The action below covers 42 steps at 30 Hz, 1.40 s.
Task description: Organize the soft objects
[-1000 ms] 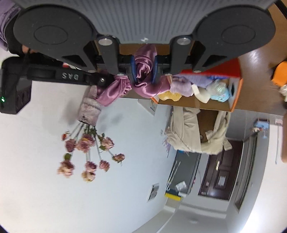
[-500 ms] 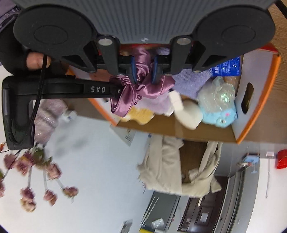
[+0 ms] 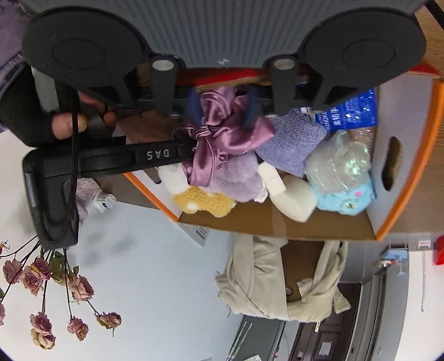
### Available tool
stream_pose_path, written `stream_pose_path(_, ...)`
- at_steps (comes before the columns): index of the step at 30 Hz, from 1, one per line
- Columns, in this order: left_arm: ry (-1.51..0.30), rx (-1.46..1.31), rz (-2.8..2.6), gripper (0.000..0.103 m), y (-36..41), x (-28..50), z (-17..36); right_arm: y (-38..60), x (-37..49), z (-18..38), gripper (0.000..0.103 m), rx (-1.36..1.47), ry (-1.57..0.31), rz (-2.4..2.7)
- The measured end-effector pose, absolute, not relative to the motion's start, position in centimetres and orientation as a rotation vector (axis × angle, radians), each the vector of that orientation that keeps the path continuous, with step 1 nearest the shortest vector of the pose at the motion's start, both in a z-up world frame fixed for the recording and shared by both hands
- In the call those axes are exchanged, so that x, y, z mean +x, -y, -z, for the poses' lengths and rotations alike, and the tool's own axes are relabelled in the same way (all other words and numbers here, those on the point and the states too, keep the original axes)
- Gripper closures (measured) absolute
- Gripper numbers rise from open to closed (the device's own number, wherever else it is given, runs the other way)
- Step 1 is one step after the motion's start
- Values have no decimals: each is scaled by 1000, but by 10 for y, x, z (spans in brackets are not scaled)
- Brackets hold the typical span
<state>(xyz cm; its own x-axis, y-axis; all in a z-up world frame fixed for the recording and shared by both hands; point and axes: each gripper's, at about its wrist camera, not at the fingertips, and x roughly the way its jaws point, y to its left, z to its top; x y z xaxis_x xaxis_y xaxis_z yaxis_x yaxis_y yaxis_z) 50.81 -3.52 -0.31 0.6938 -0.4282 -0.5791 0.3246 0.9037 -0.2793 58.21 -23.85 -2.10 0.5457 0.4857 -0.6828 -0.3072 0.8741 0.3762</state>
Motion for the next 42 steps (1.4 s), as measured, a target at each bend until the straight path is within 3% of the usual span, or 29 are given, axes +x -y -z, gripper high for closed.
stream_pose_path(2, -676, -154, 418, 54, 31, 497, -7, 242, 576, 17, 91, 252, -887, -493)
stream_pose_path(5, -648, -139, 399, 54, 24, 481, -27, 242, 558, -8, 75, 224, -848, -478)
stream_pose_path(7, -618, -124, 382, 54, 19, 467, -45, 242, 542, -31, 42, 168, -812, -444)
stream_pose_path(14, -502, -51, 315, 45, -1, 406, -104, 265, 479, -108, 39, 40, -668, -320)
stream_pose_path(18, -448, -20, 255, 31, -14, 374, -125, 282, 431, -145, 29, 12, -590, -284)
stream_pose_path(22, -420, -16, 200, 27, -23, 349, -136, 292, 393, -160, 23, -1, -541, -247)
stream_pose_path(29, -372, -9, 163, 20, -27, 305, -144, 283, 339, -159, 21, 14, -487, -247)
stream_pose_path(31, -351, -11, 145, 18, -28, 287, -141, 279, 319, -152, 16, 19, -447, -239)
stream_pose_path(42, -260, 3, 129, 1, -21, 158, -88, 254, 174, -89, 12, 14, -309, -221)
